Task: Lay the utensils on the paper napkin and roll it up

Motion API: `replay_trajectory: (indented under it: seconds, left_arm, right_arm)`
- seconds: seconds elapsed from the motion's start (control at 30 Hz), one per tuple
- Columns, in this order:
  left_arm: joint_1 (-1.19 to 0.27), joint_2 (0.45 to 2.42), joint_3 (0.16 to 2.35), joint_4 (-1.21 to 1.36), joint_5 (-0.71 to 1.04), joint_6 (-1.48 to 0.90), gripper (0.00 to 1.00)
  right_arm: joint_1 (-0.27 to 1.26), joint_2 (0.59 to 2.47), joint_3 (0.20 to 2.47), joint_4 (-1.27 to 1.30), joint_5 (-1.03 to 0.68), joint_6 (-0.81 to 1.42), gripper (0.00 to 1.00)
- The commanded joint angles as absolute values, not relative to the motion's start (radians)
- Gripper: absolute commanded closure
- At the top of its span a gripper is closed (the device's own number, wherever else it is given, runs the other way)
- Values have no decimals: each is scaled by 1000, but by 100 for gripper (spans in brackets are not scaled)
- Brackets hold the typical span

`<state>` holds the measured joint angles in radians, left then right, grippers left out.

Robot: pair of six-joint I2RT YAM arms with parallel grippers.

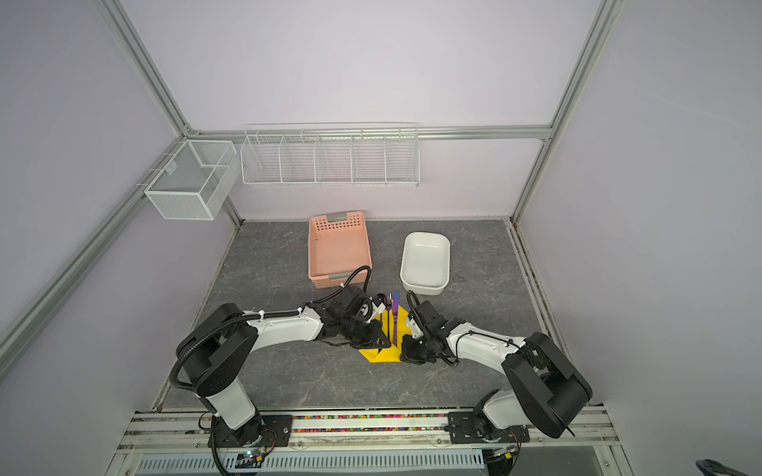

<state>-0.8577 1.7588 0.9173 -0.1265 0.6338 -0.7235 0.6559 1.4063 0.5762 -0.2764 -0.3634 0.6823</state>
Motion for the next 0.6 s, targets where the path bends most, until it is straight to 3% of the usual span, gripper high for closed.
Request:
replay_trajectory:
  seconds: [0.0,0.57]
  left_arm:
    - [-865,1788,966,-190,584,-693,100]
    - [-868,1850,966,-225,537,-695,100]
  right_arm:
    - [650,1411,563,-296,-363,697,91]
    - [650,1395,579,-379,-315,693,91]
